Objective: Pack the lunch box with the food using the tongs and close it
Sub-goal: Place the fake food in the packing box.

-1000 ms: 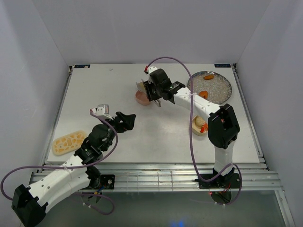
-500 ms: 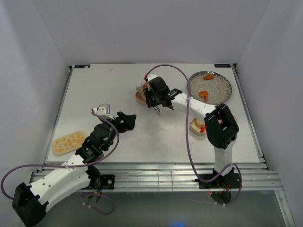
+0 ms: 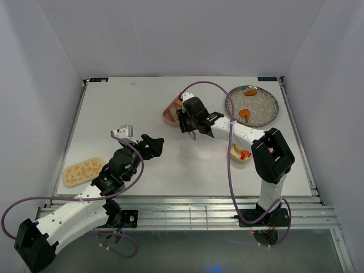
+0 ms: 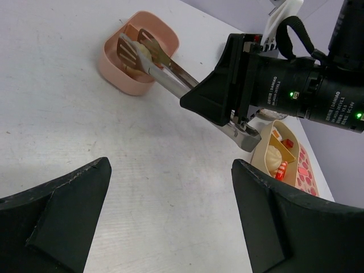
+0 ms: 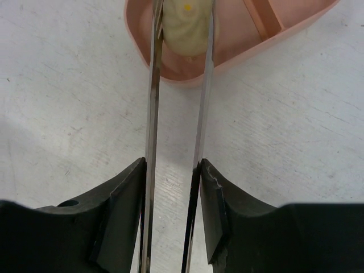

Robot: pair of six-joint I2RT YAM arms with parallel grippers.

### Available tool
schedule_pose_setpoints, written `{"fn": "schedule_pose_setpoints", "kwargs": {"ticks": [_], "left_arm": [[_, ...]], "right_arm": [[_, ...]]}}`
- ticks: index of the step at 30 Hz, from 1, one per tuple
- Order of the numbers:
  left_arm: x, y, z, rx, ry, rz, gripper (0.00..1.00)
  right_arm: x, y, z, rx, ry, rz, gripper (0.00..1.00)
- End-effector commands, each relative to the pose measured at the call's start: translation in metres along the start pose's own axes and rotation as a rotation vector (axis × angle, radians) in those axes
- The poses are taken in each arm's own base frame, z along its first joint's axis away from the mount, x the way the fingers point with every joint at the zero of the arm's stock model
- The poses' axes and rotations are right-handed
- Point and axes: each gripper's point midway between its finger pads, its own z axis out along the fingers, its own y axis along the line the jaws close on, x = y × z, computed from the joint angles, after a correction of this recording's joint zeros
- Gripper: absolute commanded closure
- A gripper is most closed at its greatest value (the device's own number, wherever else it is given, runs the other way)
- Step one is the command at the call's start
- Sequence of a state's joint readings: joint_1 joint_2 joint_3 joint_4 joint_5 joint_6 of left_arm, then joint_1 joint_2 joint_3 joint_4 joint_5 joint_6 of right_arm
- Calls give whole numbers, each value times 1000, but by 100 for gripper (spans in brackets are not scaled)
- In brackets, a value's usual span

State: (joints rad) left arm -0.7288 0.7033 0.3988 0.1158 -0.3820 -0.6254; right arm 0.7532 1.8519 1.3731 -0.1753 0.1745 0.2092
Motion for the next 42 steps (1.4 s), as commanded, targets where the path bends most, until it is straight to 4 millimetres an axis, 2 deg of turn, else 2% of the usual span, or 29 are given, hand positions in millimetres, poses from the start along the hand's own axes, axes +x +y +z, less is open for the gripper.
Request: {"fn": "schedule_pose_setpoints", "kwargs": {"ticks": [1, 6, 18, 20, 23, 29, 32, 33, 35, 36, 39, 41, 42], "left_arm": [[-3, -4, 1, 12, -9, -4, 2], [-2, -3, 2, 5, -7, 0, 2], [-4, -4, 1, 12, -14, -1, 2], [-4, -4, 0, 13, -13, 0, 2], [-4, -4, 0, 13, -13, 0, 2], [-5, -4, 0, 11, -15, 0, 2], [-4, -3, 0, 11, -13, 1, 2], [-4, -3, 0, 10, -14, 2, 2], [-4, -3, 1, 8, -14, 1, 2], [-4, -3, 1, 8, -14, 1, 2], [-3, -3, 2, 7, -11, 2, 2], [-2, -3, 2, 5, -7, 4, 2], [-2, -4, 2, 7, -5, 4, 2]], "right_arm": [[-28, 7, -10, -19, -100, 20, 53], [-28, 12, -5, -45, -96, 21, 52], [-24, 5, -2, 0, -70, 34, 48], [-24, 4, -2, 4, -66, 29, 44], [-28, 4, -4, 9, -73, 25, 42], [-36, 3, -9, 10, -89, 15, 43], [-47, 1, -15, 23, -106, 0, 46], [-60, 0, -21, 31, -132, -1, 46], [-66, -4, -30, 51, -133, -17, 46], [-76, -9, -39, 72, -156, -20, 47], [-84, -16, -57, 85, -183, -11, 47], [-81, -23, -65, 98, -186, -6, 47], [-86, -27, -75, 107, -205, -3, 47]]}}
